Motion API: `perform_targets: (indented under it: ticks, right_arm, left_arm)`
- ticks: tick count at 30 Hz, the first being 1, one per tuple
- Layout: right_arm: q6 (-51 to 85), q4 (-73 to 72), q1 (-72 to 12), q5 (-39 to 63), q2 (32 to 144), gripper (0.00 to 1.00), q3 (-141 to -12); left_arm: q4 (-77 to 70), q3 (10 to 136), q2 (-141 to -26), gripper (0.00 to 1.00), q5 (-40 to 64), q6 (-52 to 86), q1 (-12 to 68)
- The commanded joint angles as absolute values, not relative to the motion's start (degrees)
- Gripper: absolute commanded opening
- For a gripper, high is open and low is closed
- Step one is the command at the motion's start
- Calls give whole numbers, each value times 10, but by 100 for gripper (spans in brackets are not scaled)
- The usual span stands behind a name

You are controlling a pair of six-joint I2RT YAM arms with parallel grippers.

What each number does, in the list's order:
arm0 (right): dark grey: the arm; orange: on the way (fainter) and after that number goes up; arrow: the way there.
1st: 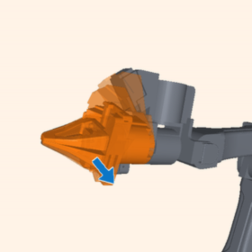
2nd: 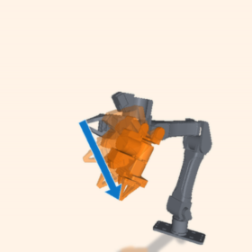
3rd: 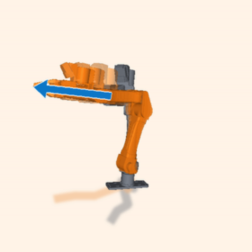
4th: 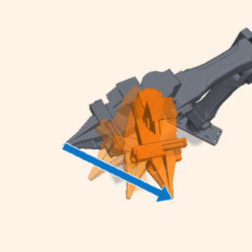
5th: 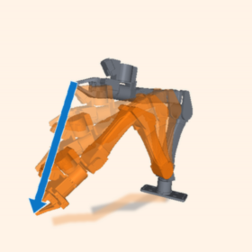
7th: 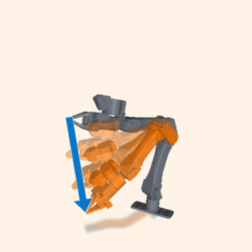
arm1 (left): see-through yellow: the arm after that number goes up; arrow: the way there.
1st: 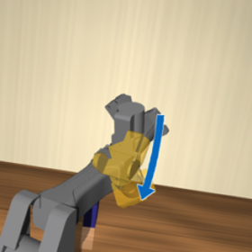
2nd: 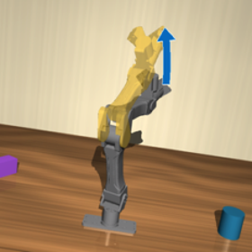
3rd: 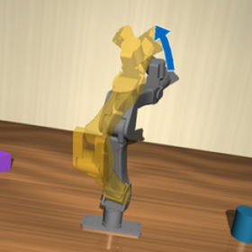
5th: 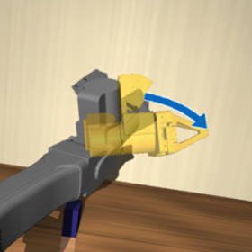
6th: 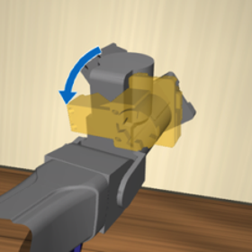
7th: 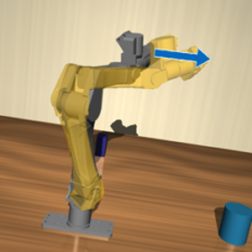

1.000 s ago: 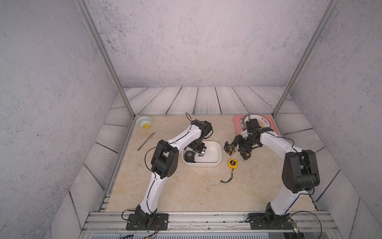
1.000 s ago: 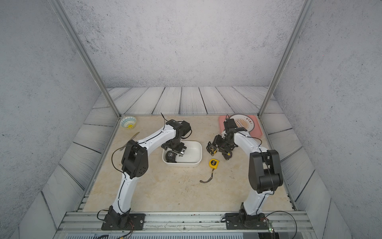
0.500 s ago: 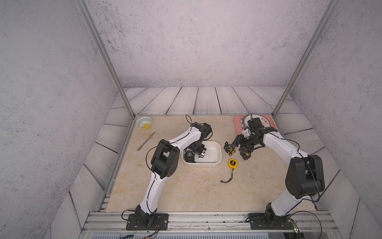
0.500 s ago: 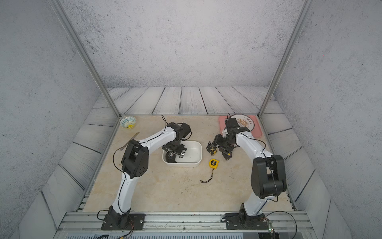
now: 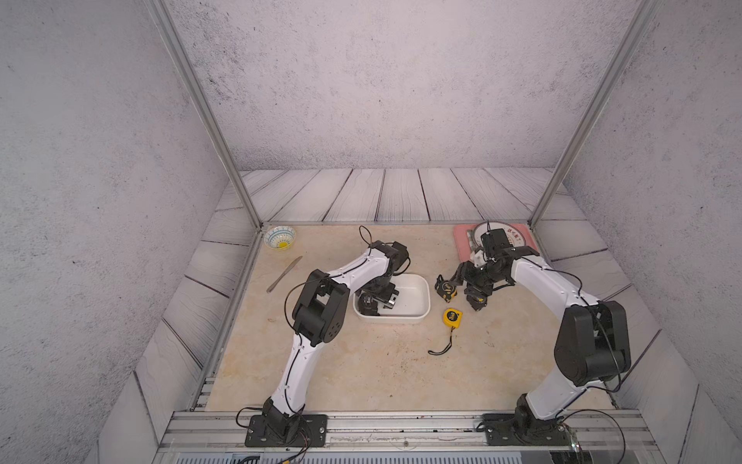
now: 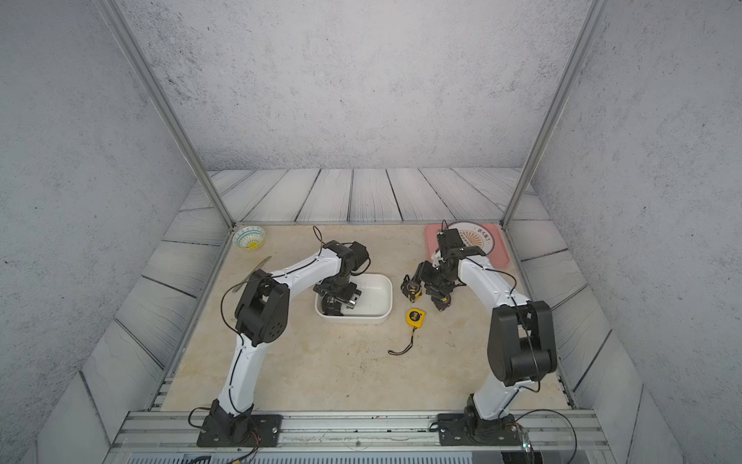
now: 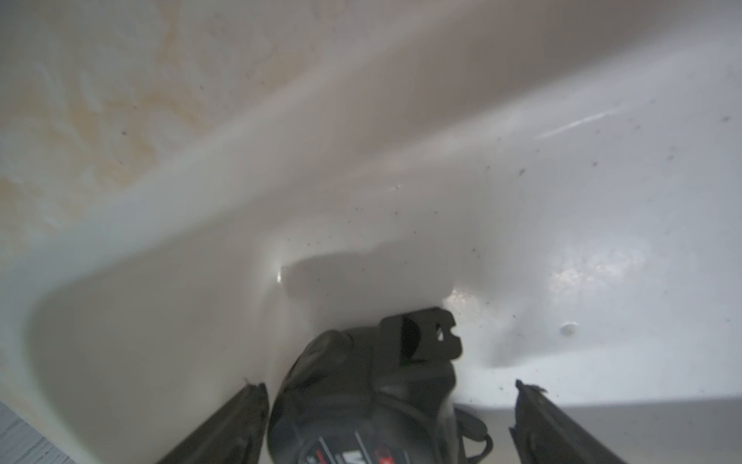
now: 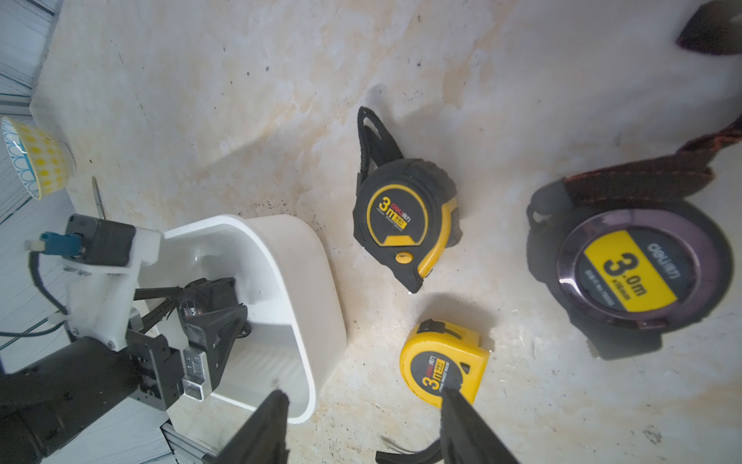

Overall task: Take the tape measure out of the storage box
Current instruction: Pick up the tape measure from the storage box.

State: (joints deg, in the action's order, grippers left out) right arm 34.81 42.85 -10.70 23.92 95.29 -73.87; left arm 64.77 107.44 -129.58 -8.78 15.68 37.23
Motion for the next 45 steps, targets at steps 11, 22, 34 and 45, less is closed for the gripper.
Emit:
perform_targets:
  ticks: [11,22,34,45]
  right_arm:
    - [354,432,-107,243,924,63,-745]
    - [359,426,-106,241,925,63,-744]
    - [360,425,-106,239,929,62,-748]
    - [362,424,-107,240,931,62,-748]
  left_arm:
    - [657,1091,-1301,75,-80,151,368]
    - [680,1097,-1305,84,-100,157,368]
    - [674,1079,-1309,84,-84,164,368]
    - [661,1065,-1310,36,-68,168,368]
